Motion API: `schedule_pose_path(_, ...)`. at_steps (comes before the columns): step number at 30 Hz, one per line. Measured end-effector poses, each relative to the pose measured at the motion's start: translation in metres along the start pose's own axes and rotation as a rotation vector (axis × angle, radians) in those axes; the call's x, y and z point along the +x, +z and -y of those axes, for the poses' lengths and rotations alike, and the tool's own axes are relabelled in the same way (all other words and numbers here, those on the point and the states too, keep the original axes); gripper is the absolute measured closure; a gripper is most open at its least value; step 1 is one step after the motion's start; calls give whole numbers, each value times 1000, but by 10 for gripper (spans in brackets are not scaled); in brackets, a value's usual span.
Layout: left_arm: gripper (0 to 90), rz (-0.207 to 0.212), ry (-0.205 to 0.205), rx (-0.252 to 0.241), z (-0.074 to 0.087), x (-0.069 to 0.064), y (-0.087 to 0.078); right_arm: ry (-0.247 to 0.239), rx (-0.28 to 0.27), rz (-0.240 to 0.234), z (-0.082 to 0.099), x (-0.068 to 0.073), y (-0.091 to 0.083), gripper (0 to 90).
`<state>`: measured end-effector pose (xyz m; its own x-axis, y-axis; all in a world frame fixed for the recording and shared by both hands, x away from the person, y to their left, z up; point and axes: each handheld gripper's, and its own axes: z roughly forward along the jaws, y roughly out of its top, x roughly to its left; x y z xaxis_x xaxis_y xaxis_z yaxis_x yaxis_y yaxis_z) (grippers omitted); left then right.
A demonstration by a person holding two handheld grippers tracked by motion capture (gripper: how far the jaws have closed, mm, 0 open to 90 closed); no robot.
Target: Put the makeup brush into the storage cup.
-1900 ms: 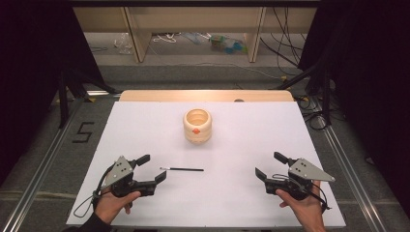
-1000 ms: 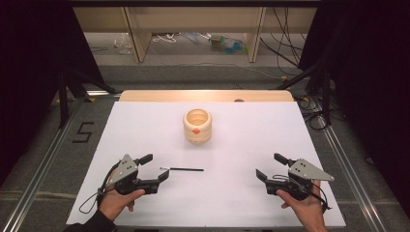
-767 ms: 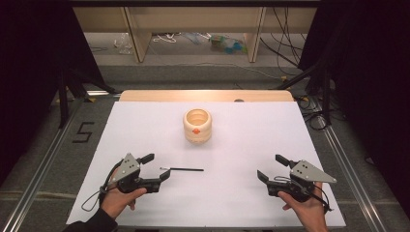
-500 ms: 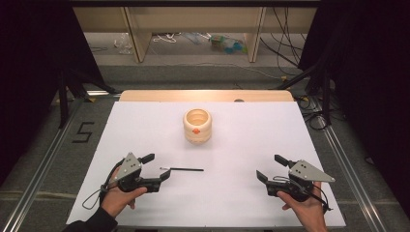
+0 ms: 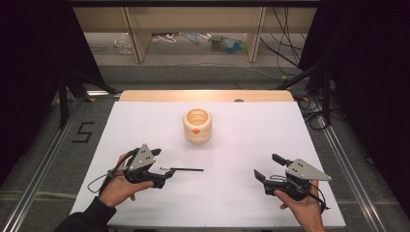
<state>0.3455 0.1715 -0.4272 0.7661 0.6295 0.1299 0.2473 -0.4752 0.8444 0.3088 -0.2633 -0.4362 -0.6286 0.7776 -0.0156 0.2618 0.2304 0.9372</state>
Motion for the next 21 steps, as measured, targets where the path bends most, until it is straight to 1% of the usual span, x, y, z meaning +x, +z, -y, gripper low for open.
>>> schedule_pose_path(1,179,7,34,22,-2,4,-2,7,-3,-14,0,1,2,184)
schedule_pose_path(2,179,16,4,16,-4,6,0,7,-3,-14,0,1,2,184)
schedule_pose_path(3,180,25,10,30,-6,9,0,-1,-10,-5,0,0,4,184)
schedule_pose_path(4,180,34,20,53,-8,13,1,-1,-10,-5,0,0,4,184)
schedule_pose_path(5,181,34,6,46,-9,13,2,2,-17,-12,0,-1,6,183)
schedule_pose_path(6,189,46,20,64,-10,16,4,0,-12,-13,0,-1,6,183)
schedule_pose_path(7,181,68,27,108,-9,17,9,1,-3,-12,-1,-2,5,183)
schedule_pose_path(8,178,68,27,108,-9,17,9,1,-3,-12,-1,-2,5,183)
schedule_pose_path(9,178,77,33,130,-8,17,11,-1,-10,-11,-1,-2,6,183)
schedule_pose_path(10,170,86,43,155,-8,18,14,4,-19,-21,-1,-2,8,183)
schedule_pose_path(11,170,93,44,177,-7,18,17,4,-19,-21,-1,-2,8,183)
schedule_pose_path(12,172,93,56,201,-7,18,21,-2,-4,-16,-1,-2,7,183)
schedule_pose_path(13,173,92,62,214,-8,19,25,7,4,-21,-2,-2,7,183)
schedule_pose_path(14,174,92,62,228,-9,19,29,-2,-6,-16,-2,-2,8,184)
schedule_pose_path(15,175,101,66,239,-11,20,33,6,2,-21,-2,-1,8,183)
schedule_pose_path(16,187,105,80,260,-14,20,40,1,3,-26,-2,-1,8,184)
schedule_pose_path(17,193,105,80,260,-14,20,40,1,3,-26,-2,-1,8,184)
schedule_pose_path(18,193,108,86,267,-16,20,44,14,-6,-36,-2,0,9,183)
schedule_pose_path(19,200,111,95,294,-18,20,49,1,3,-26,-3,0,8,183)
schedule_pose_path(20,210,117,115,315,-19,20,53,3,3,-28,-3,-1,8,183)
schedule_pose_path(21,230,133,118,340,-20,20,55,10,-11,-36,-2,0,10,183)
